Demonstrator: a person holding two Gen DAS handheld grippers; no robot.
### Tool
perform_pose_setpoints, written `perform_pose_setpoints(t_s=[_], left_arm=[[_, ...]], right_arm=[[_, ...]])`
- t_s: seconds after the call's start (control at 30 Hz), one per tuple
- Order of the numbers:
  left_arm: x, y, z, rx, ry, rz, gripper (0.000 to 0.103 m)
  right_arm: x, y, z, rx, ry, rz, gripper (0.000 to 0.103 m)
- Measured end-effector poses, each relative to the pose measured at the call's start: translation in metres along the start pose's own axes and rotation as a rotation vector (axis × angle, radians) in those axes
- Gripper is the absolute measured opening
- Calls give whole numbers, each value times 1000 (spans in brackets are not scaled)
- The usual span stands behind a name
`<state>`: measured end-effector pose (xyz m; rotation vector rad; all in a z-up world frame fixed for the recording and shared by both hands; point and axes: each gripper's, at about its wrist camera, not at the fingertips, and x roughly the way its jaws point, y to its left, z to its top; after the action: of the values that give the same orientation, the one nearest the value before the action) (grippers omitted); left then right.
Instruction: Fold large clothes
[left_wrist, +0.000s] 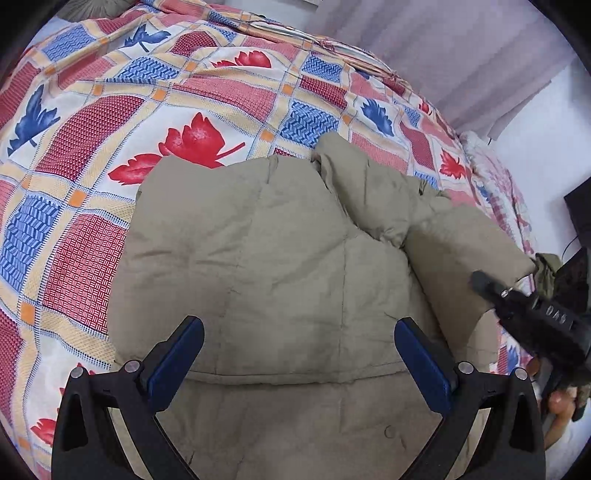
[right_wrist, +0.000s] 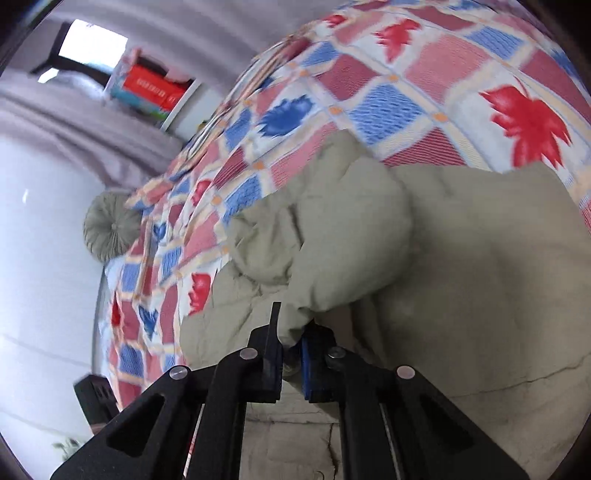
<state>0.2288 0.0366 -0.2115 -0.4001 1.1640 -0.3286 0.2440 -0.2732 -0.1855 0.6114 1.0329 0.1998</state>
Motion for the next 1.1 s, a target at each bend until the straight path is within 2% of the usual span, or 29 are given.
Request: perform_pose_setpoints(t_s=[0.13, 0.27, 0.37, 0.43, 0.5, 0.53, 0.6, 0.7, 0.73, 0.77, 0.8, 0.83, 0.9, 0.93, 0.97, 1.0, 1.03, 1.1], left_arm=[[-5, 9, 10, -42, -3, -97, 103], [6, 9, 11, -82, 33, -167, 103], [16, 3, 11, -89, 57, -194, 103], [23, -3, 12, -87, 71, -210, 103], [29, -10, 13, -77, 82, -209, 103], [32, -13, 13, -68, 88, -208, 103], [39, -22, 15, -46, 99, -204, 103], [56, -32, 13, -15, 127, -190, 103], [62, -34, 12, -11, 137, -180, 103], [70, -37, 10, -9, 153, -166, 103], [77, -39, 8, -11, 166, -156, 101], [83, -40, 7, -11, 181, -144, 97], [93, -48, 5, 0, 197, -121, 83], [96, -52, 4, 5, 201, -119, 59], [101, -58, 3, 12, 219, -124, 23], [105, -63, 3, 14, 234, -142, 11], [104, -67, 3, 10, 228, -152, 10], [84, -79, 8, 37, 142, -166, 9]], right_arm=[[33, 40, -25, -194, 90, -84, 8], [62, 50, -55, -310, 192, -166, 14], [66, 37, -65, -282, 244, -158, 33], [57, 31, -65, -243, 245, -133, 39], [39, 21, -63, -200, 234, -97, 51], [30, 15, -61, -180, 222, -80, 51], [2, -5, -63, -142, 185, -81, 51], [-33, -40, -67, -104, 148, -170, 49], [-44, -55, -70, -90, 141, -216, 44], [-52, -70, -72, -75, 140, -260, 27], [-58, -85, -75, -54, 147, -298, 21], [-65, -99, -78, -31, 149, -318, 21], [-75, -123, -82, 2, 135, -349, 17], [-78, -131, -83, 2, 120, -365, 17], [-80, -138, -83, 2, 103, -381, 17], [-81, -144, -81, 3, 90, -395, 17], [-79, -148, -78, 3, 74, -407, 17], [-74, -150, -68, -12, 49, -438, 17]])
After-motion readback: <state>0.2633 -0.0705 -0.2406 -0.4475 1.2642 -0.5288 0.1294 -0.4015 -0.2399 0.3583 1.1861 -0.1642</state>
